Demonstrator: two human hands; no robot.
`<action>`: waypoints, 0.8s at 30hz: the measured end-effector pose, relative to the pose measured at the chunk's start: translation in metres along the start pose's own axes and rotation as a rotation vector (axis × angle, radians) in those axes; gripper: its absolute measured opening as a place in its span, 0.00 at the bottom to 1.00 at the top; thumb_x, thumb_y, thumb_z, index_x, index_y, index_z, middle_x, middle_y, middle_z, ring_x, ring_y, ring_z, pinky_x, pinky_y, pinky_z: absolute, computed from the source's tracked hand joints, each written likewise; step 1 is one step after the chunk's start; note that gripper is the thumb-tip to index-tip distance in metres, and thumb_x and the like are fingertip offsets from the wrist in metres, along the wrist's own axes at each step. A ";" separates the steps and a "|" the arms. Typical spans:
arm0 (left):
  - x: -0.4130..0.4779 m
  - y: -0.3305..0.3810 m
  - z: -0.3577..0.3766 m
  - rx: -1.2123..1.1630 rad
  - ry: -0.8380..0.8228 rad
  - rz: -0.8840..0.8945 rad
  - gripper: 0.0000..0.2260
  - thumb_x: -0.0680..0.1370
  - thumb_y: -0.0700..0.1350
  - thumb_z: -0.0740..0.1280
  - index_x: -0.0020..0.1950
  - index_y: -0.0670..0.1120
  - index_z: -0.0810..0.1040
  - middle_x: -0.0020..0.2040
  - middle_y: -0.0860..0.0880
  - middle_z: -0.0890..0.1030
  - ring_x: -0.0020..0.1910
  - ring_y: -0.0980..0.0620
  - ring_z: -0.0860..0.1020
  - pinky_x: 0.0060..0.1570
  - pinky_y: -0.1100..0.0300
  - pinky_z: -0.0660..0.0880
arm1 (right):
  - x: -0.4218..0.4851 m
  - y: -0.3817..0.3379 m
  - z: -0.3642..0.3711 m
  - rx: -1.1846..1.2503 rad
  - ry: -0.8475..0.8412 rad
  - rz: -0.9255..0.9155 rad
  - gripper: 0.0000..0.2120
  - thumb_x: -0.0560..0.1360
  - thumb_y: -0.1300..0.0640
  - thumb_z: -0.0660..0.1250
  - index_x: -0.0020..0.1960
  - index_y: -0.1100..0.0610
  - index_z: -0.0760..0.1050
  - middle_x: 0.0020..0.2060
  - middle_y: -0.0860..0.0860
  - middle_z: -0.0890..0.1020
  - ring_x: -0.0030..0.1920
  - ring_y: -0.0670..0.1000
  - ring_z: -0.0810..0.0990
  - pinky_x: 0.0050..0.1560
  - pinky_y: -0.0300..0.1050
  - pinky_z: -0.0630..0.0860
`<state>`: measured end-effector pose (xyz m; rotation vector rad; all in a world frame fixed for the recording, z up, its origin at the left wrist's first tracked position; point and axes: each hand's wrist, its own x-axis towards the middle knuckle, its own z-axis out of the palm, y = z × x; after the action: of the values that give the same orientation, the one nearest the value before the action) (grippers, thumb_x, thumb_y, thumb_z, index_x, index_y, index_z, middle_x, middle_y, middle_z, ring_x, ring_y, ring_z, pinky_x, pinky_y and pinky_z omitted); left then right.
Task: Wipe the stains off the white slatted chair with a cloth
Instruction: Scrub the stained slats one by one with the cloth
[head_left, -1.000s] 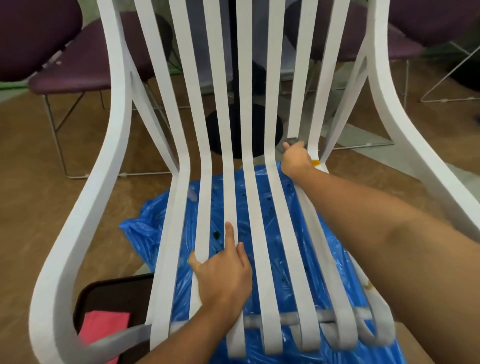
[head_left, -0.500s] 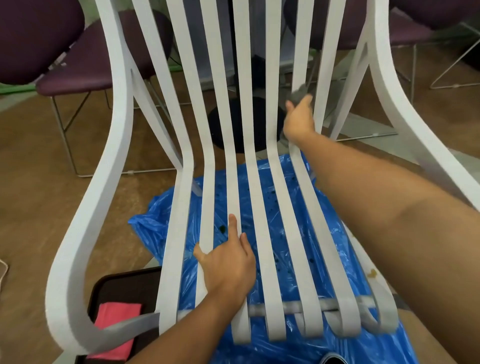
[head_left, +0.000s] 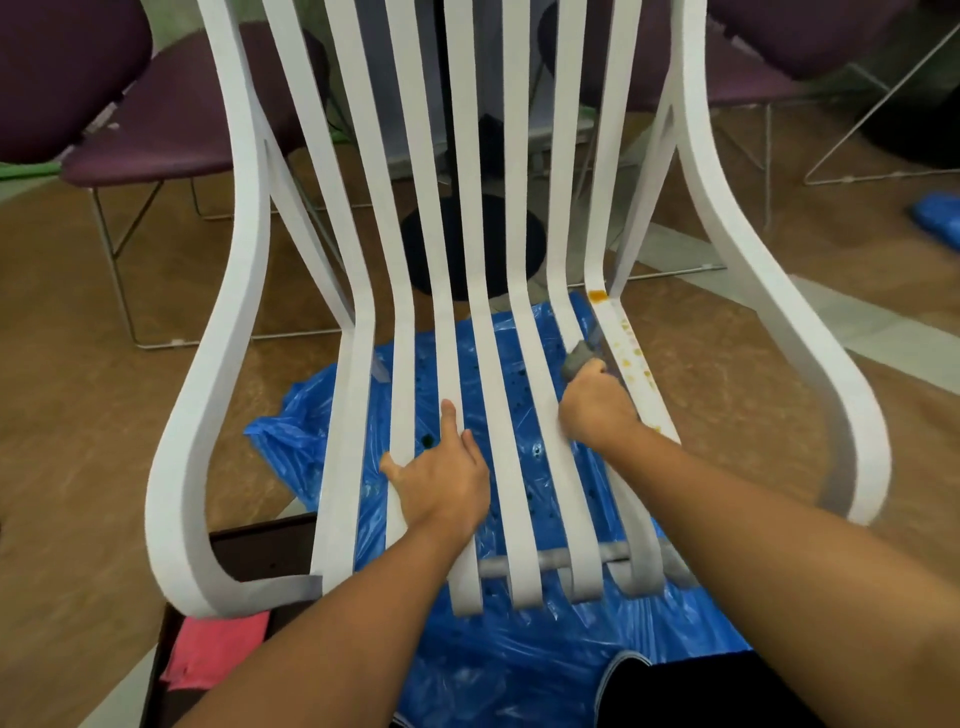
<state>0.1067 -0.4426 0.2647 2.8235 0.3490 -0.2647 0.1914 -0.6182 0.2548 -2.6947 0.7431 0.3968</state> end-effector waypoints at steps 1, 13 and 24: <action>-0.001 0.001 0.000 -0.002 0.001 0.003 0.24 0.86 0.55 0.45 0.83 0.55 0.51 0.28 0.54 0.75 0.31 0.55 0.71 0.74 0.40 0.52 | -0.017 0.012 0.001 -0.001 0.007 -0.006 0.27 0.79 0.60 0.62 0.74 0.65 0.55 0.65 0.64 0.74 0.63 0.63 0.76 0.56 0.56 0.75; -0.005 0.001 -0.001 -0.015 0.014 0.010 0.23 0.86 0.54 0.46 0.82 0.54 0.53 0.28 0.52 0.75 0.35 0.51 0.74 0.74 0.38 0.51 | -0.202 0.126 0.078 0.748 0.290 -0.016 0.16 0.81 0.56 0.61 0.67 0.52 0.65 0.56 0.51 0.76 0.53 0.52 0.78 0.49 0.48 0.76; -0.002 -0.001 0.003 -0.009 0.021 0.017 0.24 0.86 0.54 0.47 0.82 0.54 0.52 0.28 0.53 0.77 0.34 0.52 0.75 0.74 0.39 0.51 | -0.176 0.107 0.040 0.700 0.329 0.112 0.24 0.82 0.41 0.53 0.36 0.56 0.73 0.32 0.51 0.77 0.33 0.47 0.75 0.30 0.42 0.66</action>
<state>0.1040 -0.4434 0.2625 2.8205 0.3291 -0.2298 -0.0183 -0.6119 0.2550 -2.0702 0.9142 -0.2576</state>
